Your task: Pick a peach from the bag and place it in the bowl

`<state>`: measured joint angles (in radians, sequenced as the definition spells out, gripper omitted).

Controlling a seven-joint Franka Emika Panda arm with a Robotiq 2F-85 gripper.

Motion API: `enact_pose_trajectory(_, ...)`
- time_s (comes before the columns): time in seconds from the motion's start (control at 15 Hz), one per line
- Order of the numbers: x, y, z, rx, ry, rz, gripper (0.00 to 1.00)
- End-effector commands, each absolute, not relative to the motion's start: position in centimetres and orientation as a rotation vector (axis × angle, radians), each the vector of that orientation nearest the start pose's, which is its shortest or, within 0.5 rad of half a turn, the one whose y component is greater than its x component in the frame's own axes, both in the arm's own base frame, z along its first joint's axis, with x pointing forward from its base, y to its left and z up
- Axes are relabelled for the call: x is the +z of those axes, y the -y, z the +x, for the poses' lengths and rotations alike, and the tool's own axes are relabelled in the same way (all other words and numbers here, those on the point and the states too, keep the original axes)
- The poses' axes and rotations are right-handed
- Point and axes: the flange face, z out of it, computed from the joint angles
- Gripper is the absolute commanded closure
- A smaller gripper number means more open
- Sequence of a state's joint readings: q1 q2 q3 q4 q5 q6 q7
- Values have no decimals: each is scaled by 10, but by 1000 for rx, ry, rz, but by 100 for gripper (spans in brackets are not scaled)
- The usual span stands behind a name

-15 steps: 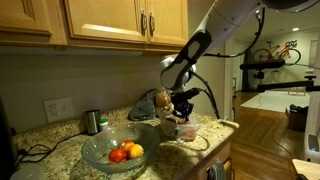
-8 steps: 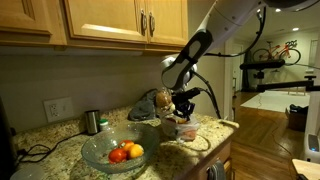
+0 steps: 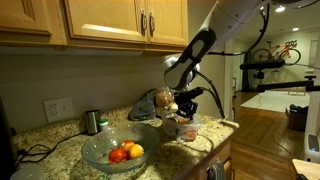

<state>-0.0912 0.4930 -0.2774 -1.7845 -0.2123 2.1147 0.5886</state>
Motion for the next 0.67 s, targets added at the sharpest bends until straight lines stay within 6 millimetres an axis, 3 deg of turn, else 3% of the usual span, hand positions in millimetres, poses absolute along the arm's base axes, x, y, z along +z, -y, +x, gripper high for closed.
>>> enact_pose_trajectory(0.0, 286, 222, 579, 228, -1402, -3183, 100)
enact_pose_trajectory(0.07, 286, 222, 578, 230, -1400, -3183, 80)
enact_pose_trajectory(0.6, 288, 221, 577, 235, -1388, -3194, 28)
